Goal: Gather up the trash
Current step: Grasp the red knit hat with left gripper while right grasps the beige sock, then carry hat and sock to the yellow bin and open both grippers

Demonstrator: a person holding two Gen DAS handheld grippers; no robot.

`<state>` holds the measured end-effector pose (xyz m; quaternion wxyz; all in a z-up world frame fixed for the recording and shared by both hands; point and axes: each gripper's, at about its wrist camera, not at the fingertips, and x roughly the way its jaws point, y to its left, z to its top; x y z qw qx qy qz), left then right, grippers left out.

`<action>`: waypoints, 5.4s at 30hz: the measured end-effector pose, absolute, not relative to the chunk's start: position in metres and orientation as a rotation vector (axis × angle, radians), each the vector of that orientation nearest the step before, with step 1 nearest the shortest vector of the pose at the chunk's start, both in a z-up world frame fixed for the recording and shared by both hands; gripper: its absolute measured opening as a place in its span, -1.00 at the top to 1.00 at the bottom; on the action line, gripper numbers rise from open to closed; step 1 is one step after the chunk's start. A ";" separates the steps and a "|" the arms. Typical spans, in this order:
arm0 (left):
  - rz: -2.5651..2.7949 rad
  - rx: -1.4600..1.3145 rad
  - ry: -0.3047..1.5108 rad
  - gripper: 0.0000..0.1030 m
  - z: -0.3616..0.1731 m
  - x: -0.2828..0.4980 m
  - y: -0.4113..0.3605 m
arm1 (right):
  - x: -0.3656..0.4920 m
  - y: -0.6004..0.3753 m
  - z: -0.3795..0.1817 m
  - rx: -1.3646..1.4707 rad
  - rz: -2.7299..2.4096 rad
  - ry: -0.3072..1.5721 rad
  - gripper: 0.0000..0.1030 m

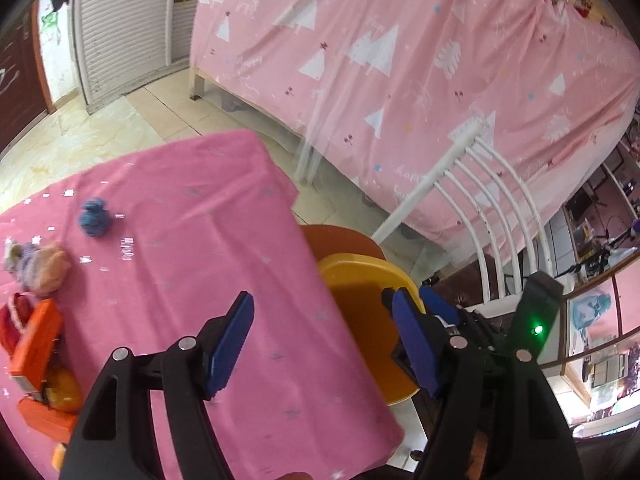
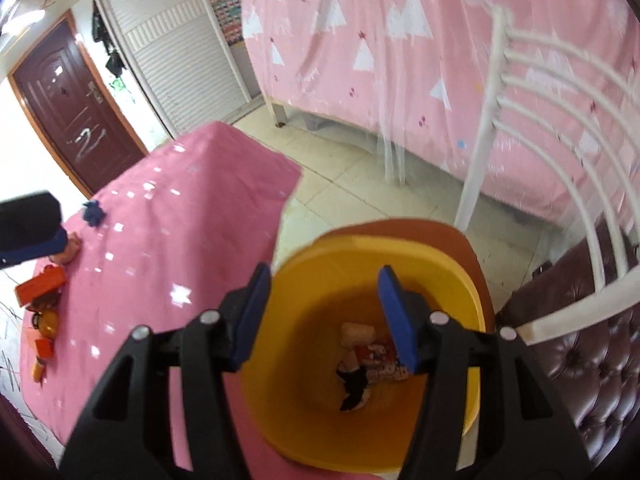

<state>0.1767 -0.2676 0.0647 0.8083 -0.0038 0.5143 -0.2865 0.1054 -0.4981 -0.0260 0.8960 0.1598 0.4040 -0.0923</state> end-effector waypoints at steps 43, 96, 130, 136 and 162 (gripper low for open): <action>-0.298 -0.138 1.125 -0.36 0.011 0.256 0.032 | 0.227 -0.231 0.013 0.033 0.111 0.885 -0.05; -0.305 0.001 0.948 0.79 0.074 0.193 -0.002 | 0.215 -0.241 0.040 0.078 0.257 0.793 0.63; -0.571 0.223 0.940 0.78 0.085 0.148 -0.235 | 0.106 -0.472 0.010 0.309 -0.052 0.708 0.63; -0.629 0.259 0.943 0.78 0.080 0.137 -0.282 | 0.094 -0.501 -0.015 0.345 -0.088 0.740 0.63; -0.643 0.257 1.041 0.15 0.027 0.142 -0.356 | 0.079 -0.552 -0.068 0.442 -0.154 0.834 0.37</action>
